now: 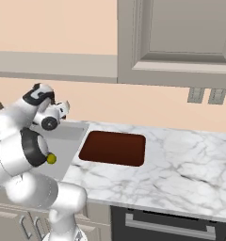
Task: Pick up all produce items and place them in the sink. Turn on the sink faucet to wash them. Then turn the sink off and put them in the tray.
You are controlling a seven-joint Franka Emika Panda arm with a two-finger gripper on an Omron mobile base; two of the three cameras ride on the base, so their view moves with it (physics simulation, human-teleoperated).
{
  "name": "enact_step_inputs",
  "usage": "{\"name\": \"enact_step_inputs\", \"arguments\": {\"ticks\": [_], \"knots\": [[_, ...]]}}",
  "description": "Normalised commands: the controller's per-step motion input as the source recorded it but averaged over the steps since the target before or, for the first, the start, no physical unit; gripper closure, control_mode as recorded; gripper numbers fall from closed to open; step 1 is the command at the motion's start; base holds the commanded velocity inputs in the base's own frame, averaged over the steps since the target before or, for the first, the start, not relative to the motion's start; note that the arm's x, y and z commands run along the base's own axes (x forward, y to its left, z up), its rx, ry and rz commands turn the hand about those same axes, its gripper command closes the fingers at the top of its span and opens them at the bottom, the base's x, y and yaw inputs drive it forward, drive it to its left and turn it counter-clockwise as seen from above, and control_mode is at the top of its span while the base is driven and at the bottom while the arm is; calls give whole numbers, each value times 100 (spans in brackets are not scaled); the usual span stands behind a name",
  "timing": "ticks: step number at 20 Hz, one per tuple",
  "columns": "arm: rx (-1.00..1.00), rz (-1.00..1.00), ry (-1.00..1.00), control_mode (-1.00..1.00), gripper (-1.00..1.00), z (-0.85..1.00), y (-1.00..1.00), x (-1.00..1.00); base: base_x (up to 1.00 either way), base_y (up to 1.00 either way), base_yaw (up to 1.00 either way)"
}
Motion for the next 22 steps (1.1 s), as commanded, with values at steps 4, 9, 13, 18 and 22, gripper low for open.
{"name": "enact_step_inputs", "arguments": {"ticks": [4, 9, 13, 18, 22], "knots": [[-8, -6, 5, -100, -100, 67, -14, -66, 0, 0, 0], [-7, -5, 12, -100, -100, 65, -13, -58, 0, 0, 0], [-5, -3, 24, -100, -100, 61, -12, -40, 0, 0, 0], [-2, -1, 39, -100, -100, 64, -10, -9, 0, 0, 0], [-2, 0, 49, -100, -100, 62, -1, 0, 0, 0, 0]]}}
